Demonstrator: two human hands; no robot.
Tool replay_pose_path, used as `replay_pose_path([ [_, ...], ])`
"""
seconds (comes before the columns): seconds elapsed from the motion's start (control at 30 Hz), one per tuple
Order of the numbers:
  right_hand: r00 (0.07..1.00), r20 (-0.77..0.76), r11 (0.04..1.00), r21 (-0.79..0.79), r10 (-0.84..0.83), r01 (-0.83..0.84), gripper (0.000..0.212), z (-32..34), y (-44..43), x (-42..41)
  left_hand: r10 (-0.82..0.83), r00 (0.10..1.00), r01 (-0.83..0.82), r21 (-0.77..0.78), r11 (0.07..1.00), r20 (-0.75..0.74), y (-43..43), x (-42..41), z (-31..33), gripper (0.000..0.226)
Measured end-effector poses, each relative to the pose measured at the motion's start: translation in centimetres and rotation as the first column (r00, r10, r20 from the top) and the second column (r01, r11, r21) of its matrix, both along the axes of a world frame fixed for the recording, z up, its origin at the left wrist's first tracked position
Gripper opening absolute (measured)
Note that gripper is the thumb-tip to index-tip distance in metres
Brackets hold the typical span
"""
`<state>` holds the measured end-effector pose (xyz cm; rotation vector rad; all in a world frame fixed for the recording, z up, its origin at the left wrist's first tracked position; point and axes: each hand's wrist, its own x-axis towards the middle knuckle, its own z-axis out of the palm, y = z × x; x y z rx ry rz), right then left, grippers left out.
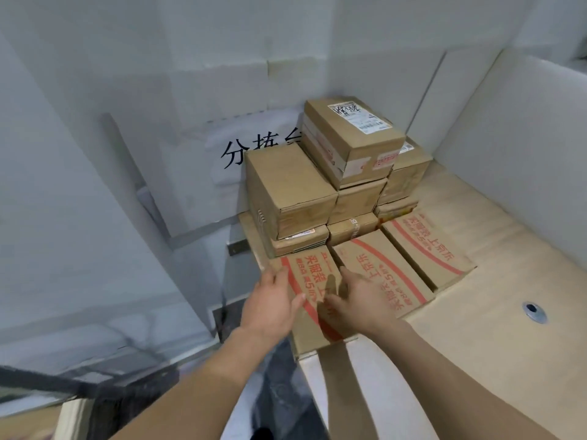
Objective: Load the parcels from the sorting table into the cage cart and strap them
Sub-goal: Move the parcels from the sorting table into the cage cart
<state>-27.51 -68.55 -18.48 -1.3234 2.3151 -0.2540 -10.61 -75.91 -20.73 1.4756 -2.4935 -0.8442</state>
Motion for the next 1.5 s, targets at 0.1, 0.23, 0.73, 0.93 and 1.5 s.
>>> replay_pose_path([
  [0.1, 1.000, 0.020, 0.996, 0.089, 0.014, -0.016, 0.031, -2.4, -0.7, -0.2, 0.009, 0.999, -0.014, 0.136, 0.991, 0.033, -0.3, -0.4, -2.3, 0.056],
  [0.23, 0.997, 0.075, 0.991, 0.130, 0.009, -0.018, 0.058, -4.4, -0.6, -0.1, -0.001, 1.000, -0.005, 0.220, 0.976, 0.029, 0.0, -0.5, -4.2, 0.066],
  [0.73, 0.970, 0.198, 0.986, -0.112, 0.141, -0.121, 0.091, -2.9, 7.1, 5.2, 0.223, 0.960, -0.203, 0.129, 0.971, -0.167, 10.8, 6.1, -1.1, 0.080],
  [0.93, 0.932, 0.105, 0.871, -0.405, 0.346, -0.278, 0.090, 4.3, 9.4, 11.4, 0.456, 0.827, -0.501, -0.063, 0.863, -0.329, 17.1, 12.2, 6.5, 0.094],
  [1.5, 0.548, -0.039, 0.366, -0.705, 0.835, -0.607, 0.090, 15.4, 16.9, 38.8, 0.687, 0.513, -0.843, -0.454, 0.290, -0.514, 33.6, 37.6, 17.3, 0.085],
])
